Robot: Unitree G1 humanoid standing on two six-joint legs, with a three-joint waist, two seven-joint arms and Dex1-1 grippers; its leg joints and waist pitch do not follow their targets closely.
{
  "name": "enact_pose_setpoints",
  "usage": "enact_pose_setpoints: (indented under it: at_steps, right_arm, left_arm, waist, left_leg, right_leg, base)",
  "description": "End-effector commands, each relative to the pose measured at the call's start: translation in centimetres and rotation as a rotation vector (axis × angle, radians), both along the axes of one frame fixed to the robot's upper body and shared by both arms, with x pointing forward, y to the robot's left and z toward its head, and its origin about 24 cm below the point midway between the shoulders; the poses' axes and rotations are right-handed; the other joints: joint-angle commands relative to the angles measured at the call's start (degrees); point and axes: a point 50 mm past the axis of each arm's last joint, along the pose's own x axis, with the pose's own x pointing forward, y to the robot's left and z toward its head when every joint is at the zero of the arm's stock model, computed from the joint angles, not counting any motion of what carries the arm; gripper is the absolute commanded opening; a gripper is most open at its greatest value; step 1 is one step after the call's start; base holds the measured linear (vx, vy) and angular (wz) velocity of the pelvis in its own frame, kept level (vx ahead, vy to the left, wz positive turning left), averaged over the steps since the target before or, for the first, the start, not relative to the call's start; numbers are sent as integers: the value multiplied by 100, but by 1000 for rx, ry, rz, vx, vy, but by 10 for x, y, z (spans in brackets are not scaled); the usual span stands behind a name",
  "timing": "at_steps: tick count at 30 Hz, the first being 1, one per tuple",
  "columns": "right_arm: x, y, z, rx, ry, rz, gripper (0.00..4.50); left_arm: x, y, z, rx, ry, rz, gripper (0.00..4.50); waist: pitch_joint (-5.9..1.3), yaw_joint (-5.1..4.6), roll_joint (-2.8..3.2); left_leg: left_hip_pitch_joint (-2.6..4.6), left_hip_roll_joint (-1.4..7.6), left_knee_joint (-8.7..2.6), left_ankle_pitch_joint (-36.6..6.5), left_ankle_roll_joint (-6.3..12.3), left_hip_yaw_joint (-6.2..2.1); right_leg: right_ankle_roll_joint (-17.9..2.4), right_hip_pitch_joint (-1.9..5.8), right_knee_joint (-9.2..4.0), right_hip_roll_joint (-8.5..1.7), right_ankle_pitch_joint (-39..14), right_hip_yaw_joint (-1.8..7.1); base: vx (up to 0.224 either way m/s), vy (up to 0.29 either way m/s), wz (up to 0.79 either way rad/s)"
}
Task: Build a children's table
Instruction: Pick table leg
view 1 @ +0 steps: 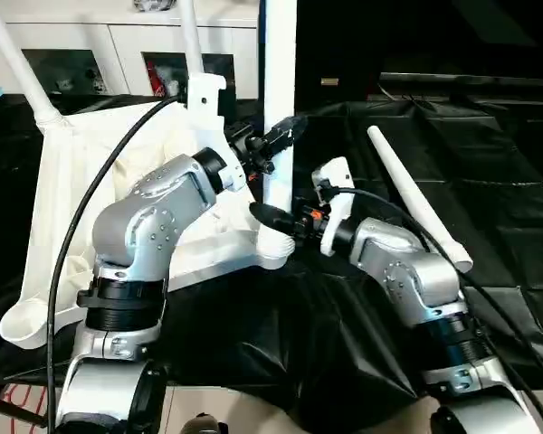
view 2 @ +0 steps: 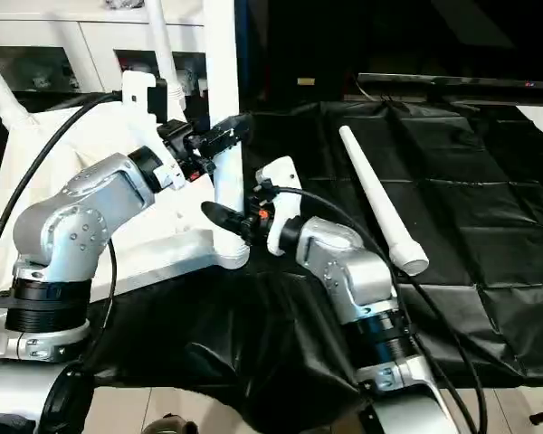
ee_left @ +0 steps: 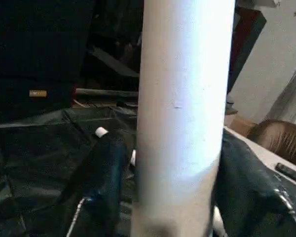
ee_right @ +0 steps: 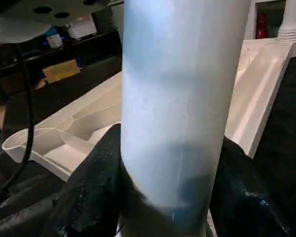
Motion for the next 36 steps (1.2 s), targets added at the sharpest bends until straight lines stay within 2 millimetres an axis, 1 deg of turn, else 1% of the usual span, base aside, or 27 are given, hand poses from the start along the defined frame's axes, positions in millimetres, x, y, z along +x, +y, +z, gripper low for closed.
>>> enact_pose_setpoints:
  at_steps: [1, 2, 3, 4, 5, 6, 7, 8, 9, 12, 13, 15, 17, 18, 19, 21, 23, 24, 26, 27, 31, 32, 33, 34, 35, 36]
  right_arm:
    - [-5, -6, 15, 72, -41, 79, 189]
    - [-9, -8, 18, 94, -45, 128, 189]
    - [-9, -8, 18, 94, -45, 128, 189]
    - [-12, -11, 20, 111, -47, 167, 189]
    - [-16, -13, 22, 126, -49, 205, 189]
    - [-18, -16, 24, 144, -46, 236, 189]
    - [-19, -16, 25, 151, -45, 248, 189]
    - [-23, -20, 28, 183, -37, 295, 189]
    - [-26, -23, 30, 197, -31, 318, 189]
    - [-28, -26, 30, 204, -24, 343, 189]
    - [-29, -28, 29, 200, -16, 354, 189]
    - [-29, -29, 29, 203, -9, 355, 189]
    - [-29, -29, 28, 201, -2, 357, 189]
    - [-29, -29, 28, 201, 1, 359, 189]
    - [-29, -29, 28, 200, 3, 360, 189]
    - [-30, -29, 27, 200, 4, 361, 189]
    - [-30, -29, 27, 200, 5, 361, 189]
    - [-29, -29, 27, 192, 7, 358, 189]
    - [-29, -29, 26, 187, 7, 355, 188]
    - [-29, -29, 26, 182, 5, 351, 188]
    - [-25, -29, 23, 145, -22, 304, 188]
    - [-21, -28, 21, 131, -22, 266, 188]
    - [-20, -28, 21, 129, -20, 259, 223]
    - [-19, -27, 21, 129, -17, 252, 258]
    - [-19, -27, 21, 129, -17, 252, 258]
    - [-17, -27, 20, 129, -6, 237, 261]
  left_arm:
    - [1, 7, -1, -54, 18, -46, 294]
    - [-1, 8, -2, -88, 26, -100, 297]
    - [-1, 8, -2, -88, 26, -100, 297]
    - [-4, 10, -3, -122, 35, -151, 297]
    - [-6, 12, -4, -154, 52, -199, 297]
    - [-8, 13, -5, -185, 62, -238, 297]
    - [-9, 14, -5, -197, 66, -253, 297]
    - [-11, 17, -5, -246, 81, -305, 297]
    - [-12, 18, -6, -264, 83, -320, 297]
    - [-12, 19, -6, -281, 88, -331, 297]
    - [-13, 20, -6, -296, 86, -353, 269]
    - [-13, 20, -6, -308, 88, -353, 262]
    - [-14, 20, -7, -314, 91, -358, 256]
    - [-14, 20, -7, -310, 90, -359, 242]
    - [-14, 20, -7, -305, 89, -356, 219]
    - [-14, 20, -7, -305, 90, -357, 219]
    - [-14, 19, -7, -305, 90, -358, 197]
    - [-12, 20, -7, -295, 85, -329, 190]
    - [-10, 20, -6, -286, 81, -312, 187]
    - [-9, 20, -5, -274, 77, -301, 185]
    - [-7, 19, -4, -235, 66, -268, 184]
    - [-7, 18, -4, -190, 59, -247, 184]
    - [-7, 17, -4, -182, 58, -244, 184]
    - [-7, 17, -4, -168, 56, -238, 184]
    - [-7, 17, -4, -168, 56, -238, 184]
    - [-7, 16, -5, -129, 49, -228, 184]
  waist:
    - [-467, -3, -13]
    - [-472, 13, 6]
    - [-471, 14, 4]
    - [-471, 18, -9]
    - [-471, 17, 0]
    - [-464, 19, -3]
    - [-462, 13, -18]
    - [-459, 14, -26]
    - [-458, 19, -16]
    - [-451, 19, -18]
    - [-452, 21, -22]
    - [-453, 24, -29]
    - [-462, 26, -27]
    - [-469, 30, -27]
    - [-465, 29, -37]
    - [-466, 31, -34]
    - [-461, 26, -41]
    - [-458, 27, -52]
    - [-456, 31, -43]
    - [-453, 30, -52]
    - [-467, 36, -56]
    - [-464, 31, -54]
    - [-469, 31, -47]
    - [-465, 24, -51]
    - [-463, 24, -51]
    - [-460, 23, -48]
  left_leg:
    - [91, 47, -352, -1009, 2, 5]
    - [83, 57, -356, -953, 24, -5]
    - [85, 48, -349, -947, 50, 1]
    - [83, 50, -346, -899, 76, 3]
    - [84, 55, -346, -903, 96, 5]
    - [83, 54, -348, -927, 105, 5]
    - [88, 49, -344, -933, 110, 15]
    - [83, 63, -349, -955, 125, 8]
    - [91, 50, -344, -984, 139, 12]
    - [92, 68, -353, -1032, 103, 3]
    - [97, 66, -353, -1037, 86, 3]
    - [91, 61, -351, -1004, 79, 5]
    - [89, 66, -349, -924, 72, 3]
    - [88, 65, -343, -885, 84, 3]
    - [80, 64, -345, -869, 97, 4]
    - [83, 64, -342, -849, 102, 7]
    - [81, 65, -347, -871, 99, 6]
    - [82, 65, -346, -893, 92, 8]
    - [88, 66, -347, -917, 83, 8]
    - [83, 64, -350, -921, 77, 7]
    - [79, 65, -342, -827, 78, 8]
    - [76, 67, -346, -819, 71, 5]
    - [78, 77, -349, -814, 63, -2]
    - [81, 64, -344, -843, 57, 6]
    - [83, 67, -347, -856, 60, 5]
    - [87, 72, -354, -857, 51, 1]
  right_leg:
    - [-981, 340, -404, -343, -940, 229]
    - [-998, 345, -383, -347, -904, 230]
    - [-1002, 346, -389, -342, -895, 227]
    - [-1025, 348, -374, -338, -838, 227]
    - [-1069, 339, -367, -342, -832, 225]
    - [-1071, 334, -382, -342, -884, 222]
    - [-1082, 342, -379, -338, -911, 224]
    - [-1090, 335, -386, -347, -987, 224]
    - [-1081, 341, -396, -343, -1088, 219]
    - [-1014, 322, -415, -349, -1271, 218]
    - [-992, 324, -420, -357, -1328, 218]
    - [-970, 325, -422, -355, -1353, 221]
    - [-981, 325, -405, -353, -1247, 222]
    - [-999, 328, -397, -354, -1168, 221]
    - [-1008, 332, -397, -354, -1138, 220]
    - [-1006, 331, -398, -356, -1135, 222]
    - [-992, 335, -404, -355, -1192, 218]
    - [-970, 333, -412, -358, -1251, 219]
    - [-932, 326, -422, -362, -1346, 220]
    - [-908, 329, -425, -361, -1391, 220]
    - [-903, 330, -407, -359, -1262, 222]
    - [-899, 325, -406, -359, -1259, 221]
    - [-906, 322, -398, -367, -1240, 222]
    - [-905, 324, -401, -358, -1255, 218]
    - [-904, 323, -409, -362, -1278, 220]
    - [-878, 322, -415, -357, -1290, 221]
  base:
    - [0, 0, 0]
    - [0, 0, 0]
    - [0, 0, 0]
    - [0, 0, 0]
    - [0, 0, 0]
    - [0, 0, 0]
    - [0, 0, 0]
    - [0, 0, 0]
    - [0, 0, 0]
    - [0, 0, 0]
    - [0, 0, 0]
    - [0, 0, 0]
    - [0, 0, 0]
    - [0, 0, 0]
    - [0, 0, 0]
    - [0, 0, 0]
    - [0, 0, 0]
    - [0, 0, 0]
    - [0, 0, 0]
    - [0, 0, 0]
    - [0, 0, 0]
    - [0, 0, 0]
    - [0, 0, 0]
    - [0, 0, 0]
    - [0, 0, 0]
    - [0, 0, 0]
